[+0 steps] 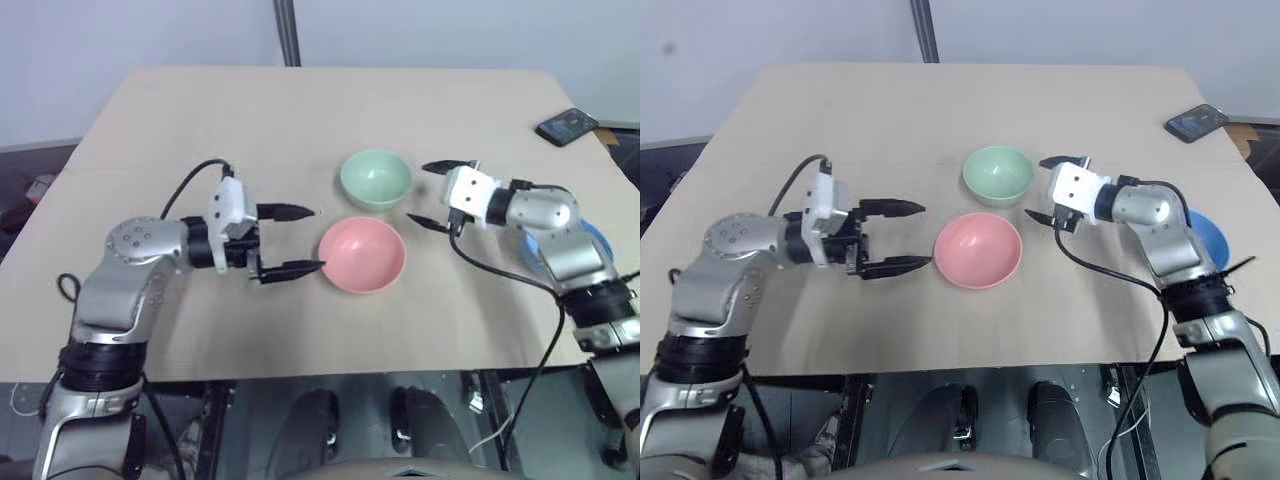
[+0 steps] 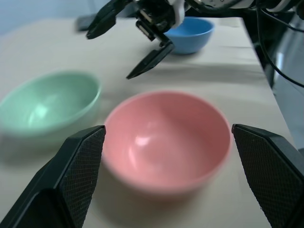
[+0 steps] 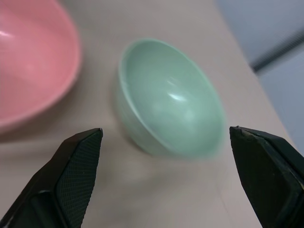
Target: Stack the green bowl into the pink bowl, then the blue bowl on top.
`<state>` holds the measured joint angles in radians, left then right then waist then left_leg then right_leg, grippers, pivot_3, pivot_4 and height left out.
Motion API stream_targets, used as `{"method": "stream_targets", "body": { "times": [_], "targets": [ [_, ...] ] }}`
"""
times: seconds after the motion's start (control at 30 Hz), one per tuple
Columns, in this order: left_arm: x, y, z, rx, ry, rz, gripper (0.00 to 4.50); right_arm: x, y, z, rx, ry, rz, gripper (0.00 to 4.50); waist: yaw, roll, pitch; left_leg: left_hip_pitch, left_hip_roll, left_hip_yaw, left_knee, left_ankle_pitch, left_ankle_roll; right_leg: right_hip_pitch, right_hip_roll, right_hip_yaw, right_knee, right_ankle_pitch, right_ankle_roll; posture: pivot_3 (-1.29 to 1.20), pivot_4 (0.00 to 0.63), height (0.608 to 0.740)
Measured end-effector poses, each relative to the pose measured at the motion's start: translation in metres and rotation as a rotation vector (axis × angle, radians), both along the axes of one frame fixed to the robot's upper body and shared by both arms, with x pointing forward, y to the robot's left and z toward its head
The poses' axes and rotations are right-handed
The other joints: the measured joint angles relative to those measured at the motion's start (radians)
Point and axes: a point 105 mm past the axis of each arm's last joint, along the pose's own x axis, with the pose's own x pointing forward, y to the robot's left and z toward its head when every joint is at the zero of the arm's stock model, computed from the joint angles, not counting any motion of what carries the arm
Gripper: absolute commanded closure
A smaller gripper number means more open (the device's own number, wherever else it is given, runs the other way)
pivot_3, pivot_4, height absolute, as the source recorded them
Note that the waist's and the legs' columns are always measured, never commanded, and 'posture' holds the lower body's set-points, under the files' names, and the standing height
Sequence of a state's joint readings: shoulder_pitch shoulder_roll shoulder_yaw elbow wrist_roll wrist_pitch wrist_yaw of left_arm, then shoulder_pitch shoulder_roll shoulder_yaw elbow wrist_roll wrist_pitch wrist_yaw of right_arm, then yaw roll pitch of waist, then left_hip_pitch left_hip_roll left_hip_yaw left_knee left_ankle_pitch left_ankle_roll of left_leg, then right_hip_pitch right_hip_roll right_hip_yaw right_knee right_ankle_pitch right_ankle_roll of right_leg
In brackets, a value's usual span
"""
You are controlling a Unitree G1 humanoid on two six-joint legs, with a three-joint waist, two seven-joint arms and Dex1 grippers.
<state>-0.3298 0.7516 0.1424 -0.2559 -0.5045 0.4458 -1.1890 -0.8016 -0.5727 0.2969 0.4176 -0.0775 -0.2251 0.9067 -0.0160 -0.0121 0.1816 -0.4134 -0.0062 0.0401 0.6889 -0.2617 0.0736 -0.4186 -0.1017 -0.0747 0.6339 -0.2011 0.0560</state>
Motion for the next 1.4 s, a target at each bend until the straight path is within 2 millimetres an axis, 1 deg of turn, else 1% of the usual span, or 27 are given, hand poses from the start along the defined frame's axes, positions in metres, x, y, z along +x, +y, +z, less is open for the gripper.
{"method": "stream_targets", "body": {
  "times": [0.07,0.17,0.2,0.33,0.37,0.4,0.5,0.53,0.57,0.73,0.8,0.87,0.97,1.0,1.03,1.1,1.13,1.17,1.23,1.27,1.3,1.37,1.4],
  "targets": [
    [-0.005,0.003,-0.001,-0.024,-0.003,0.042,0.01,0.005,0.014,-0.012,-0.081,0.015,0.074,0.0,0.004,0.0,0.0,0.0,-0.001,-0.001,0.0,0.0,0.0,0.0,-0.001,-0.001,0.0,0.0,0.0,0.0,0.15,0.74],
    [-0.012,0.004,-0.002,-0.049,-0.01,0.093,0.01,0.012,0.022,-0.022,-0.16,0.021,0.116,0.0,0.006,0.0,0.0,-0.001,-0.002,-0.002,0.0,0.0,0.0,0.0,-0.002,-0.001,-0.001,0.0,0.0,0.0,0.15,0.74],
    [-0.014,0.004,-0.002,-0.051,-0.014,0.103,0.0,0.014,0.022,-0.024,-0.172,0.021,0.119,0.26,0.007,0.0,0.0,-0.001,-0.002,-0.002,0.0,0.0,-0.001,0.001,-0.002,-0.002,-0.001,0.0,0.0,0.0,0.15,0.74],
    [-0.024,0.007,0.001,-0.069,-0.034,0.158,0.0,0.024,0.022,-0.024,-0.214,0.015,0.109,1.58,-0.002,0.0,0.0,0.0,-0.001,-0.002,-0.002,0.001,-0.002,0.0,-0.001,-0.001,-0.001,0.0,-0.001,0.0,0.15,0.74],
    [-0.026,0.007,0.001,-0.073,-0.04,0.171,0.0,0.026,0.021,-0.023,-0.222,0.011,0.101,2.0,-0.003,0.0,0.0,0.0,-0.001,-0.002,-0.002,0.001,-0.003,0.0,-0.001,-0.001,-0.001,0.0,-0.001,0.0,0.15,0.74],
    [-0.027,0.009,0.002,-0.074,-0.045,0.188,0.0,0.028,0.02,-0.022,-0.228,0.006,0.097,2.55,-0.003,0.0,0.0,0.001,-0.001,-0.002,-0.003,0.002,-0.003,0.0,-0.001,-0.001,-0.001,0.0,-0.001,0.0,0.15,0.74],
    [-0.028,0.011,0.002,-0.075,-0.053,0.219,0.0,0.031,0.022,-0.02,-0.234,-0.015,0.1,3.99,-0.002,0.0,0.0,0.001,-0.001,-0.002,-0.003,0.002,-0.005,0.0,0.0,-0.001,0.0,0.0,-0.001,0.0,0.15,0.74],
    [-0.028,0.011,0.002,-0.077,-0.054,0.224,0.0,0.031,0.023,-0.02,-0.235,-0.019,0.104,4.4,-0.001,0.0,0.0,0.001,-0.001,-0.002,-0.003,0.002,-0.005,0.0,0.0,-0.001,0.0,0.0,-0.001,0.0,0.15,0.74],
    [-0.028,0.011,0.002,-0.084,-0.055,0.226,0.0,0.031,0.022,-0.021,-0.237,-0.022,0.103,4.46,0.0,0.001,0.001,0.001,-0.001,-0.002,-0.003,0.002,-0.005,0.0,0.0,-0.001,0.0,0.0,-0.001,0.0,0.15,0.74],
    [-0.026,0.01,0.006,-0.107,-0.083,0.231,0.0,0.029,0.018,-0.018,-0.247,-0.025,0.123,4.46,0.0,0.001,0.001,0.001,-0.001,-0.002,-0.003,0.002,-0.005,0.0,0.0,-0.001,0.0,0.0,-0.001,0.0,0.15,0.74],
    [-0.023,0.011,0.007,-0.117,-0.096,0.237,0.0,0.026,0.017,-0.008,-0.214,-0.026,0.142,4.46,0.0,0.002,0.001,0.001,-0.001,-0.002,-0.003,0.002,-0.005,0.0,0.0,-0.001,0.0,0.0,-0.001,0.0,0.15,0.74],
    [-0.017,0.013,0.005,-0.116,-0.103,0.25,0.0,0.015,0.016,0.011,-0.132,-0.01,0.19,4.46,0.001,0.002,0.002,0.001,0.0,-0.002,-0.003,0.002,-0.005,0.0,0.0,-0.001,0.0,0.0,-0.001,0.0,0.15,0.74],
    [-0.011,0.017,0.0,-0.114,-0.1,0.264,0.0,-0.018,0.019,0.035,-0.016,0.045,0.299,4.46,0.006,0.003,0.002,-0.001,0.0,-0.004,-0.004,0.002,-0.004,0.0,-0.001,-0.004,-0.001,0.0,-0.001,0.0,0.15,0.74],
    [-0.01,0.018,0.0,-0.114,-0.102,0.267,0.0,-0.027,0.019,0.037,0.005,0.07,0.318,4.46,0.006,0.003,0.002,-0.001,0.0,-0.004,-0.004,0.002,-0.004,0.0,-0.001,-0.004,-0.001,0.0,-0.001,0.0,0.15,0.74],
    [-0.008,0.019,-0.001,-0.115,-0.105,0.27,0.0,-0.044,0.02,0.039,0.017,0.104,0.35,4.46,0.009,0.003,0.002,-0.001,0.0,-0.005,-0.004,0.002,-0.004,0.0,-0.002,-0.005,-0.001,0.0,-0.001,0.0,0.15,0.74],
    [-0.005,0.021,-0.002,-0.117,-0.105,0.273,0.0,-0.072,0.024,0.039,0.016,0.166,0.387,4.46,0.01,0.003,0.002,-0.001,0.0,-0.005,-0.003,0.002,-0.004,0.0,-0.003,-0.005,-0.001,0.0,-0.001,0.0,0.15,0.74],
    [-0.004,0.022,-0.002,-0.118,-0.104,0.274,0.0,-0.08,0.025,0.038,0.01,0.178,0.398,4.46,0.012,0.003,0.002,-0.001,0.0,-0.005,-0.004,0.002,-0.004,0.0,-0.003,-0.005,-0.001,0.0,-0.001,0.0,0.15,0.74],
    [-0.001,0.023,-0.002,-0.123,-0.1,0.278,0.0,-0.099,0.03,0.032,-0.009,0.215,0.42,4.46,0.014,0.003,0.002,0.0,0.0,-0.006,-0.003,0.002,-0.004,0.0,-0.003,-0.006,-0.001,0.0,-0.001,0.0,0.15,0.74],
    [-0.001,0.023,0.0,-0.129,-0.1,0.268,0.0,-0.113,0.036,0.021,-0.029,0.264,0.431,4.46,0.013,0.003,0.002,0.0,0.0,-0.006,-0.003,0.002,-0.004,0.001,-0.003,-0.006,-0.001,0.0,-0.001,0.0,0.15,0.74],
    [-0.002,0.022,0.001,-0.138,-0.099,0.251,0.0,-0.115,0.04,0.017,-0.03,0.281,0.42,3.83,0.011,0.003,0.002,0.0,0.0,-0.005,-0.003,0.002,-0.004,0.001,-0.003,-0.006,0.0,0.0,-0.001,0.0,0.15,0.74],
    [-0.003,0.02,0.003,-0.146,-0.096,0.229,0.0,-0.115,0.042,0.016,-0.025,0.287,0.401,3.52,0.01,0.003,0.002,0.0,0.0,-0.005,-0.003,0.002,-0.004,0.0,-0.003,-0.006,0.0,0.0,-0.001,0.0,0.15,0.74],
    [-0.008,0.017,0.004,-0.157,-0.08,0.174,0.0,-0.111,0.042,0.014,-0.014,0.289,0.35,2.64,0.011,0.003,0.002,0.0,0.0,-0.005,-0.003,0.002,-0.004,0.0,-0.003,-0.006,0.0,0.0,-0.001,0.0,0.15,0.74],
    [-0.012,0.017,0.006,-0.168,-0.069,0.14,0.0,-0.109,0.042,0.013,-0.006,0.291,0.322,2.01,0.011,0.003,0.002,0.0,0.0,-0.005,-0.003,0.002,-0.004,0.0,-0.002,-0.006,0.0,0.0,-0.001,0.0,0.15,0.74]
  ]
}}
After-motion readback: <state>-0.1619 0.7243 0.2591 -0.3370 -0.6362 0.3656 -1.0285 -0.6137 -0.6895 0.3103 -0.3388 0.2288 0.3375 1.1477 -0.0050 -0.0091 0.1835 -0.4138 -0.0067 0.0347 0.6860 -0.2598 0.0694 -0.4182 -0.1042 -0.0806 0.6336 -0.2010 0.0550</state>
